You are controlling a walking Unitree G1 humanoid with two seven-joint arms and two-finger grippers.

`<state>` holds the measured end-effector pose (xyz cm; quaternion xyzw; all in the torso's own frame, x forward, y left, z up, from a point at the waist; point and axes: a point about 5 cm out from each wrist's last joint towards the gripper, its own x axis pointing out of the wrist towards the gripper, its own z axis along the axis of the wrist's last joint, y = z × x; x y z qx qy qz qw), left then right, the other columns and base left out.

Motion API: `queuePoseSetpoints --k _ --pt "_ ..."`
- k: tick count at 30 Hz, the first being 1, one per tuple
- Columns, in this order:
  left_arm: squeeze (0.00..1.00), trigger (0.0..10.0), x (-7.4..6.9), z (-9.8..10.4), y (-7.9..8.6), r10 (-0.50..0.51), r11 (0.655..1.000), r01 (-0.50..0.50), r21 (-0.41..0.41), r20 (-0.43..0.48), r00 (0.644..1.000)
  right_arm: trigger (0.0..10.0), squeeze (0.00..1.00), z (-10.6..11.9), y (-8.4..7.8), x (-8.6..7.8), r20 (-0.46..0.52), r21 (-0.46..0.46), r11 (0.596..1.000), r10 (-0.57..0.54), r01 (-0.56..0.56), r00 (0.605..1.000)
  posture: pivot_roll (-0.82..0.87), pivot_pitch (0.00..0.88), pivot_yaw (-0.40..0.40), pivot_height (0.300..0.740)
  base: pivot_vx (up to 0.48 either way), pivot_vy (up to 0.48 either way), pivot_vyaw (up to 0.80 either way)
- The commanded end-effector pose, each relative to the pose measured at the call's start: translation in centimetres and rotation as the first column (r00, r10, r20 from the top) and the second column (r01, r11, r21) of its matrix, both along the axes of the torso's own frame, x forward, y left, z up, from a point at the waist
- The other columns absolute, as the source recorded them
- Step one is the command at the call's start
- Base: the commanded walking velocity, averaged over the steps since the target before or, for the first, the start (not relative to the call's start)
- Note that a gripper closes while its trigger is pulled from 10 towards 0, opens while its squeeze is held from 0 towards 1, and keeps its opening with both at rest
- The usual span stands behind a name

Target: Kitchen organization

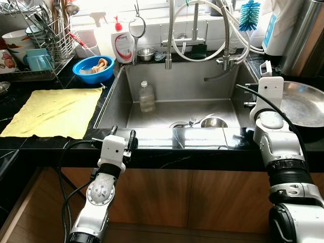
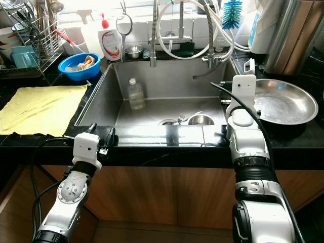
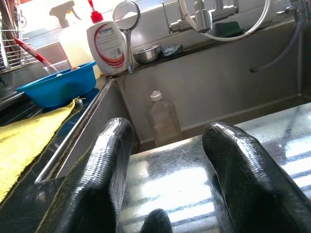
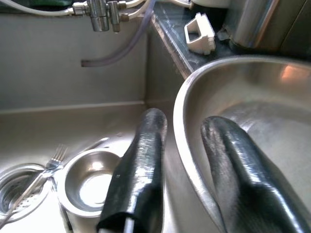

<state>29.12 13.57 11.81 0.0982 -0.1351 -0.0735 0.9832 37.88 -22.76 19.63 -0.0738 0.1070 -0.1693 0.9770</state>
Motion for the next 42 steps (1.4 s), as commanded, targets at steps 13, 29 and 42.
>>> queuePoseSetpoints --k 13,29,42 --pt "0.00 10.0 -0.4 -1.8 -0.2 -0.028 0.999 0.031 0.034 -0.092 0.995 0.0 0.00 1.0 0.7 0.4 0.036 0.019 1.000 0.022 -0.022 0.999 -0.12 0.000 0.081 0.740 0.000 0.000 0.00" --pt "0.00 10.0 -0.4 -1.8 -0.3 -0.026 0.999 0.029 0.030 -0.093 0.995 10.0 1.00 5.0 -2.0 -1.6 0.353 0.099 0.976 -0.217 0.195 0.910 -0.12 0.000 0.079 0.740 0.000 0.000 0.00" --pt "0.00 10.0 -0.2 -1.8 -0.3 -0.033 0.999 0.036 0.032 -0.095 0.995 10.0 1.00 3.6 -7.1 -5.7 0.340 0.188 0.910 -0.414 0.370 0.845 -0.13 0.000 0.087 0.740 0.000 0.000 0.00"
